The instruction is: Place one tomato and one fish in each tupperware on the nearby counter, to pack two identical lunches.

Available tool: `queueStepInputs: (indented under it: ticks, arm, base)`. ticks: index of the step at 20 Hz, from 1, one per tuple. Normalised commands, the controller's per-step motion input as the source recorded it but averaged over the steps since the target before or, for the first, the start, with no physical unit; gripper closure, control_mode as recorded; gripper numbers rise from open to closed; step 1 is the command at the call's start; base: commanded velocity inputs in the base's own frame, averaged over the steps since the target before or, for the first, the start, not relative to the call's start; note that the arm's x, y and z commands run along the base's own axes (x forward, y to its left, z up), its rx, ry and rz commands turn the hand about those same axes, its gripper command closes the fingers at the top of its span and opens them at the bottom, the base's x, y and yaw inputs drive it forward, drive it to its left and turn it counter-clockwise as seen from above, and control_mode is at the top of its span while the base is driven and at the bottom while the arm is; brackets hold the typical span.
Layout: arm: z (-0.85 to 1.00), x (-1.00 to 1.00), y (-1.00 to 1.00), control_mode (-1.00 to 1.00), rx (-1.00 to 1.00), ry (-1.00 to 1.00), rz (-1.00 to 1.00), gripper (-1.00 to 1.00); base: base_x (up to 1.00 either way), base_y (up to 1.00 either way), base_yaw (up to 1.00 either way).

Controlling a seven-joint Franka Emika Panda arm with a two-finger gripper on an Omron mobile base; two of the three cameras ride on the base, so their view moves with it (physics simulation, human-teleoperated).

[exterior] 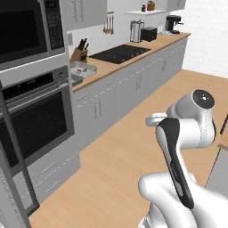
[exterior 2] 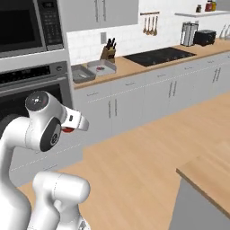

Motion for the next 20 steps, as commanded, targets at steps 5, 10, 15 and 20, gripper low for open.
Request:
queueStepInputs:
  ticks: [5,10,15,20]
  arm:
    - [0.0,0.0,0.0,1.0,0.0,0.0,0.0,1.0]
    - [0.0,0.0,0.0,1.0,0.0,0.0,0.0,1.0]
    - [0.0,0.0,0.0,1.0,0.0,0.0,0.0,1.0]
    - [0.0,0.0,0.0,1.0,0.0,0.0,0.0,1.0]
  base:
    - [1.0,-0.02,0.05]
    - [1.0,0.0,0.08]
    - [1.0,0.0,0.08]
    - [1.0,0.0,0.05]
